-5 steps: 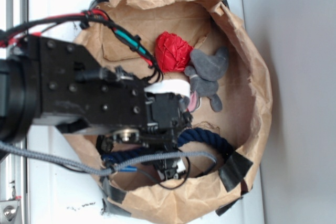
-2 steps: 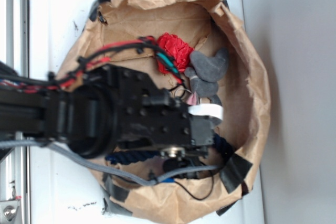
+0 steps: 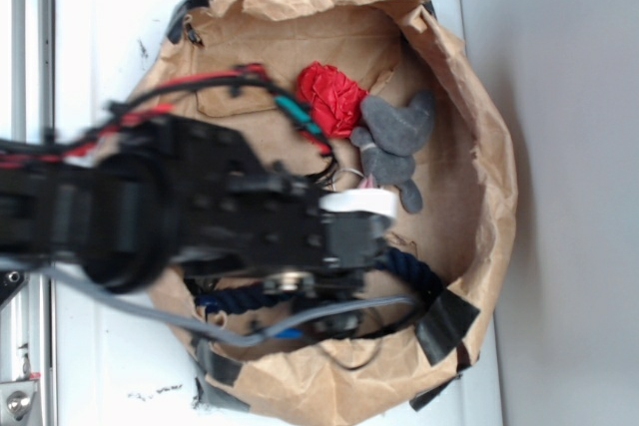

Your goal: Grab the blue rope.

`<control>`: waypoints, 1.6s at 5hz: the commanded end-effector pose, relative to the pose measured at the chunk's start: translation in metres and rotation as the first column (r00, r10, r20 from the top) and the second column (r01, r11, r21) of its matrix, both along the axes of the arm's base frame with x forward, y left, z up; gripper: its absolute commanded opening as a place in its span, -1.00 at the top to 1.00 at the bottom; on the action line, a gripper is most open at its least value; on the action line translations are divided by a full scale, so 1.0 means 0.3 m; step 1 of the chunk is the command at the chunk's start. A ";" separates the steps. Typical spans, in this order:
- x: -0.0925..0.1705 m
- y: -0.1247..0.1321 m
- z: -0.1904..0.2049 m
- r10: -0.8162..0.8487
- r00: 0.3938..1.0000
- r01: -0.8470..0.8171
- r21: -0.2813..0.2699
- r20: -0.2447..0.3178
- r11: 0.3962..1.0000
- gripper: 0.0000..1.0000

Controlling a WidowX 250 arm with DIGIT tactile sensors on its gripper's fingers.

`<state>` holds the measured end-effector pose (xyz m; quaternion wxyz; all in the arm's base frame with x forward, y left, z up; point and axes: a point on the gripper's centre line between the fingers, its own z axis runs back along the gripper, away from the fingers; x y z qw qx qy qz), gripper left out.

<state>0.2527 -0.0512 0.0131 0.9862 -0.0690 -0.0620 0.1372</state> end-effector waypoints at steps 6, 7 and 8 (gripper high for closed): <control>0.005 0.066 0.304 -0.187 0.981 0.188 -0.004 0.053 0.982 -1.00; 0.029 0.020 0.206 -0.245 0.970 0.245 0.040 -0.013 0.969 -1.00; 0.035 -0.010 0.111 -0.257 0.964 0.261 0.064 -0.060 0.963 -1.00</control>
